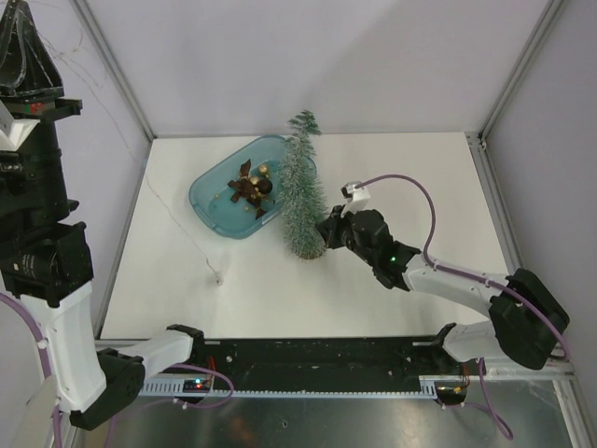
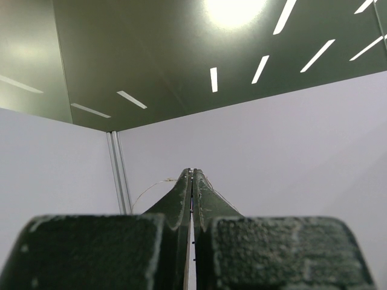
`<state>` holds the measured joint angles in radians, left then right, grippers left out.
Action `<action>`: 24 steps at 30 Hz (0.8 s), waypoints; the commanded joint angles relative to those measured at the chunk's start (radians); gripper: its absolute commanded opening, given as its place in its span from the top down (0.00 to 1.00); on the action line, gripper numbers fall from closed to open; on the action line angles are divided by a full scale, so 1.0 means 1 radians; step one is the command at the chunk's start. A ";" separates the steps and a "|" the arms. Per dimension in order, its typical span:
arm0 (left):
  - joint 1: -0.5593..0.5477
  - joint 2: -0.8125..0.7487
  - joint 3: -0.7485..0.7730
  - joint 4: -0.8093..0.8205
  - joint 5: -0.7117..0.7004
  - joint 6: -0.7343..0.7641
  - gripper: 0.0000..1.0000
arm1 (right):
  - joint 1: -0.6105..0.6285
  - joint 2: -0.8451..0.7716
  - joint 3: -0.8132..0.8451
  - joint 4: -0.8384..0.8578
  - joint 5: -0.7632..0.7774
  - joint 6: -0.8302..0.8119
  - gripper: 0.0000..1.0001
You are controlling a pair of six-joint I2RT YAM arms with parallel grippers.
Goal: Decorate the small christmas tree
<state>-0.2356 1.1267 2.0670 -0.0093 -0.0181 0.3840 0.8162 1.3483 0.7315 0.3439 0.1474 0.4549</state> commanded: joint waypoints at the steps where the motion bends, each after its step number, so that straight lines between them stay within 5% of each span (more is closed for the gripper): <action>1: -0.004 -0.003 -0.009 0.017 0.010 0.009 1.00 | 0.021 -0.087 -0.005 -0.011 0.050 -0.008 1.00; 24: -0.005 0.004 -0.025 0.016 0.044 -0.016 1.00 | 0.145 -0.331 -0.202 -0.110 0.191 0.050 1.00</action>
<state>-0.2356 1.1267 2.0418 -0.0093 0.0097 0.3809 0.9470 1.0634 0.5297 0.2493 0.2771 0.4889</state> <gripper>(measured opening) 0.006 0.010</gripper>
